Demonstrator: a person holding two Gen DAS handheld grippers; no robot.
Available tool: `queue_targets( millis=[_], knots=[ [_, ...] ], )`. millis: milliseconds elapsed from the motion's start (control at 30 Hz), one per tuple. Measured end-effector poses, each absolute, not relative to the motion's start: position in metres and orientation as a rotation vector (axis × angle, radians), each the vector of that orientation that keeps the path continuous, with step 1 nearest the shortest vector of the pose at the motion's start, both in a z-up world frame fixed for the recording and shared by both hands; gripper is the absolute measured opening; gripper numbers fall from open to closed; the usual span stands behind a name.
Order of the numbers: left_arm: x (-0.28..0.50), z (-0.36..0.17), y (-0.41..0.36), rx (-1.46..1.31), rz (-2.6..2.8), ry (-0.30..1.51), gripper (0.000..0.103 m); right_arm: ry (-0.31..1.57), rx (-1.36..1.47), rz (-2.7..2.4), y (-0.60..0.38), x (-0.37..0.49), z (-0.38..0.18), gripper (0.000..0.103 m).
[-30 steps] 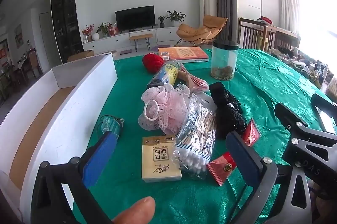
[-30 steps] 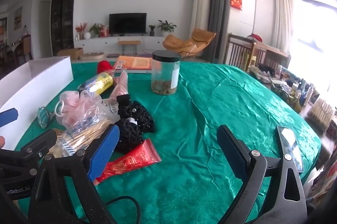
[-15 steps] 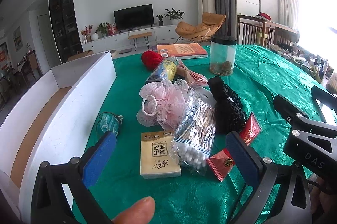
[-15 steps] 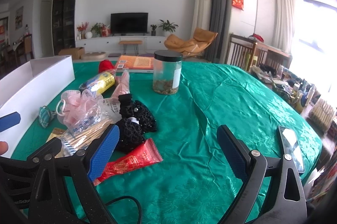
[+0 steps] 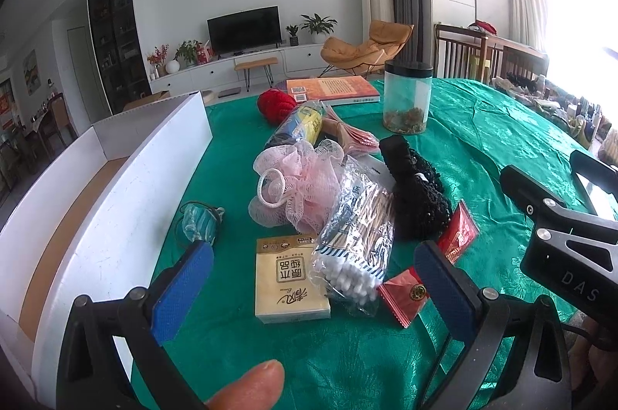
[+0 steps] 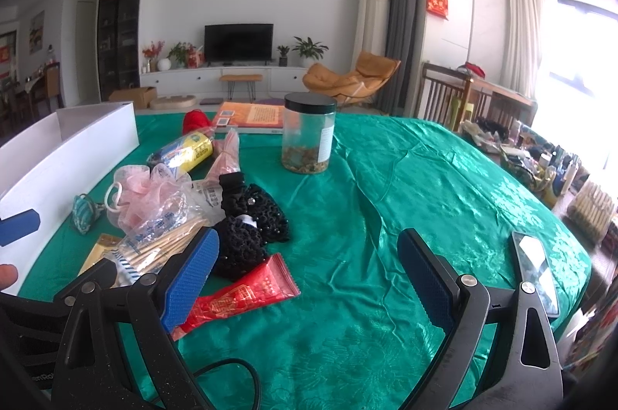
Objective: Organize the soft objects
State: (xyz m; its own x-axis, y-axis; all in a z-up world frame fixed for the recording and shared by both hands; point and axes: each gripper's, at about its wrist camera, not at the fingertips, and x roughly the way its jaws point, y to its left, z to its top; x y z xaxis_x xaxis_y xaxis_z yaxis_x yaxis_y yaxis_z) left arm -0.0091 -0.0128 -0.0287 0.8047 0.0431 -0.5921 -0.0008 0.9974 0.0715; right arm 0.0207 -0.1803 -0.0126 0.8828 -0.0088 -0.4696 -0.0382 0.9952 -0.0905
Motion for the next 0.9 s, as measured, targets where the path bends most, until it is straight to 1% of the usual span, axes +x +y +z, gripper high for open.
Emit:
queue_targets(
  millis=[900],
  knots=[
    [-0.0086, -0.0357, -0.0167, 0.081, 0.025, 0.646, 0.103, 0.492, -0.096, 0.019, -0.1764, 0.0188, -0.0130, 0.095]
  ],
)
